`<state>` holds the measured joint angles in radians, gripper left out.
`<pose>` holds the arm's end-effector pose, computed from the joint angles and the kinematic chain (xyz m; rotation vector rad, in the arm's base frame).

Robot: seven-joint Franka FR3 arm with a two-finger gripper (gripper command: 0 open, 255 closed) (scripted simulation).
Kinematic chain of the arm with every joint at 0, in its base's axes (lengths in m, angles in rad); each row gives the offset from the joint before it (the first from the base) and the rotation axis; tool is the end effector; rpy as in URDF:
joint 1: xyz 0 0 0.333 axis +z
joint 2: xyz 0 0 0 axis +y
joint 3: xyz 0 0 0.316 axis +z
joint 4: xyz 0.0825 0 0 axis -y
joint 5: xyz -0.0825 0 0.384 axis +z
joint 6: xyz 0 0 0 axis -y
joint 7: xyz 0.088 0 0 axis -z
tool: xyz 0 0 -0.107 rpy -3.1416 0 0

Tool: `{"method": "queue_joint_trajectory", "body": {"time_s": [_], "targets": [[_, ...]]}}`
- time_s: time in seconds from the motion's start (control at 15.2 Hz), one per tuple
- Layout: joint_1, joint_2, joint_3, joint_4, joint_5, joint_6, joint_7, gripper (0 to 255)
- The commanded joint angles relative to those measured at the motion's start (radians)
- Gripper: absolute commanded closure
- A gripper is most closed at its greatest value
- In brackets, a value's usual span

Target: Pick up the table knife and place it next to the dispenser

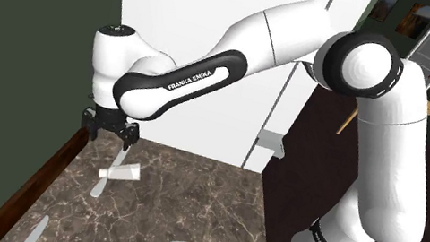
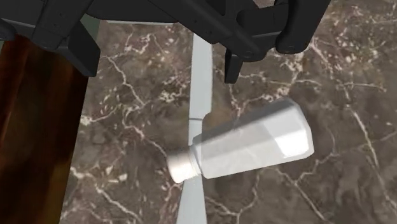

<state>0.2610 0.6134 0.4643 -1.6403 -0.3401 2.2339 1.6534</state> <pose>0.5486 0.4173 0.2924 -2.8460 1.2117 -0.0526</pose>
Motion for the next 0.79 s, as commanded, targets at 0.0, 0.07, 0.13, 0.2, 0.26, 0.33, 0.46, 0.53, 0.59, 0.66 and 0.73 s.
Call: {"method": "queue_joint_trajectory", "body": {"time_s": [0.0, 0.07, 0.13, 0.2, 0.26, 0.33, 0.46, 0.53, 0.59, 0.66, 0.73], "targets": [[0.009, 0.074, -0.019, -0.027, -0.010, 0.010, 0.009, 0], [0.011, 0.074, -0.021, -0.027, -0.009, 0.011, 0.008, 0], [0.012, 0.073, -0.022, -0.027, -0.008, 0.011, 0.008, 0], [0.012, 0.074, -0.022, -0.027, -0.008, 0.011, 0.008, 0], [0.012, 0.074, -0.022, -0.027, -0.008, 0.011, 0.008, 0], [0.012, 0.073, -0.022, -0.027, -0.008, 0.011, 0.008, 0], [0.012, 0.073, -0.022, -0.027, -0.008, 0.011, 0.008, 0], [0.012, 0.073, -0.022, -0.027, -0.008, 0.011, 0.008, 0], [0.012, 0.074, -0.022, -0.027, -0.008, 0.011, 0.008, 255], [0.012, 0.074, -0.022, -0.026, -0.008, 0.011, 0.008, 255], [0.012, 0.074, -0.022, -0.026, -0.008, 0.011, 0.008, 255]]}}
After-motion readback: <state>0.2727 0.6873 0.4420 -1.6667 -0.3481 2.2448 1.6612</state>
